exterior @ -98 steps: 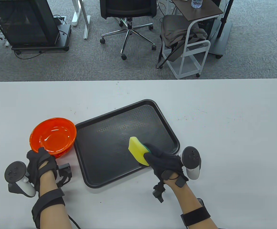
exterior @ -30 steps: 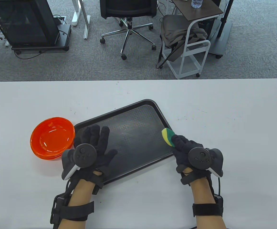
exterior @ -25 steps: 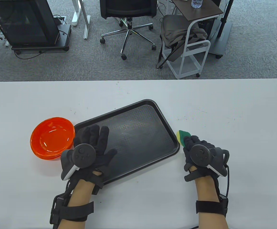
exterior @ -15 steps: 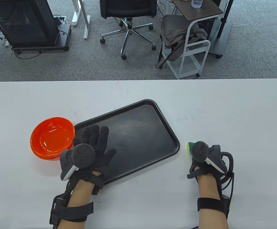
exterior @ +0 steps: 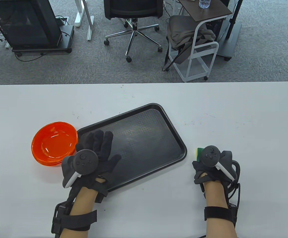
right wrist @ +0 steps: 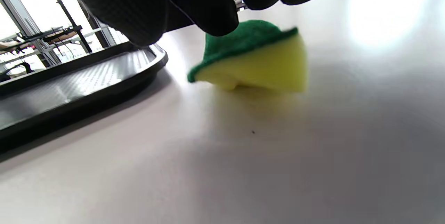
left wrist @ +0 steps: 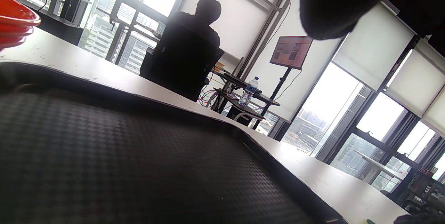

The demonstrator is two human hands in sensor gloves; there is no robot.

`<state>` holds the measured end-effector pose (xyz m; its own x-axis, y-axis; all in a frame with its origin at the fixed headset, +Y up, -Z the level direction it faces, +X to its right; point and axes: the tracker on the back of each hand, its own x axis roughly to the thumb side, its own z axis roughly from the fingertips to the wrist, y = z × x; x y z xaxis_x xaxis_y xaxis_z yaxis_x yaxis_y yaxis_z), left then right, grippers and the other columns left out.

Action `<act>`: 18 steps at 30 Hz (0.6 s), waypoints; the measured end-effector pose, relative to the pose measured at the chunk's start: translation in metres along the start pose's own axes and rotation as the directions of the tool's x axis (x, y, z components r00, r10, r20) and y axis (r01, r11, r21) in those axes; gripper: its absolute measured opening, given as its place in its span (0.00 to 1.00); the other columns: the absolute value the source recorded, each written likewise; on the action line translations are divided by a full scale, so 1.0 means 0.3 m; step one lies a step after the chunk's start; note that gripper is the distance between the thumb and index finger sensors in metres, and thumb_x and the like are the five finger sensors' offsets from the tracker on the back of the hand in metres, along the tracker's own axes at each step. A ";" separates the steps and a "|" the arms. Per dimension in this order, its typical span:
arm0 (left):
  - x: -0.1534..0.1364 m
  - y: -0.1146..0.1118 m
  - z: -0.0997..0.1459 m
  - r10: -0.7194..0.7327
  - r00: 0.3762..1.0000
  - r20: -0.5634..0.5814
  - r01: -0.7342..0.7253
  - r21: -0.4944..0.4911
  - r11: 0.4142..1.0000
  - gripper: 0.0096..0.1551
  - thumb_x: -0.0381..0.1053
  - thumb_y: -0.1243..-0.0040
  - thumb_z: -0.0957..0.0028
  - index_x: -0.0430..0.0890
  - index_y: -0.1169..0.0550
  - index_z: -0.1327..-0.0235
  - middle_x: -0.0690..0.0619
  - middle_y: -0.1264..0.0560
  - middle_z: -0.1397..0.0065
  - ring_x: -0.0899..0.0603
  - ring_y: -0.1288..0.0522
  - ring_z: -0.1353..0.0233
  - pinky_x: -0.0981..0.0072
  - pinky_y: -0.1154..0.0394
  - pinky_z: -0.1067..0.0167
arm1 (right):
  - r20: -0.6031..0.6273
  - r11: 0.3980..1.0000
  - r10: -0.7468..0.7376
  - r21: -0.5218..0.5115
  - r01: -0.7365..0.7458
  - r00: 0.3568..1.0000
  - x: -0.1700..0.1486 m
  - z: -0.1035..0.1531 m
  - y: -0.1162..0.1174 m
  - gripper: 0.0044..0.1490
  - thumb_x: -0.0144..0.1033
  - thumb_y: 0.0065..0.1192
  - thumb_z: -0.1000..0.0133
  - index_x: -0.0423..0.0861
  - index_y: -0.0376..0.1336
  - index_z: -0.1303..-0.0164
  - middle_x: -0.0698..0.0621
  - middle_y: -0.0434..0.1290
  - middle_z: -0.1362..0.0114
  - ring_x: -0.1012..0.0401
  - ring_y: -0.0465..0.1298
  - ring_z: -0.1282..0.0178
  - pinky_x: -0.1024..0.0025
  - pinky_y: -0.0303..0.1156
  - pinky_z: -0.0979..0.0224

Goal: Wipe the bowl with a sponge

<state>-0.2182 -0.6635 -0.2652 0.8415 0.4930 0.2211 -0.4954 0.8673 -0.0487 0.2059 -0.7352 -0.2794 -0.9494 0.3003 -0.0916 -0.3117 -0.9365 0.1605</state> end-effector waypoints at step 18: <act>0.005 -0.022 -0.006 0.001 1.000 0.004 -0.001 -0.028 1.000 0.49 0.64 0.35 0.43 0.62 0.51 0.18 0.51 0.59 0.16 0.35 0.65 0.14 0.26 0.70 0.33 | 0.444 0.993 -0.105 0.005 0.115 0.890 0.369 0.122 -0.022 0.42 0.59 0.54 0.38 0.38 0.54 0.27 0.31 0.51 0.18 0.31 0.39 0.20 0.28 0.29 0.33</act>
<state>-0.2132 -0.6684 -0.2662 0.8402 0.4934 0.2250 -0.4898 0.8685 -0.0759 0.1015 -0.6891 -0.2546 -0.8285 0.4463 0.3382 -0.4191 -0.8948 0.1542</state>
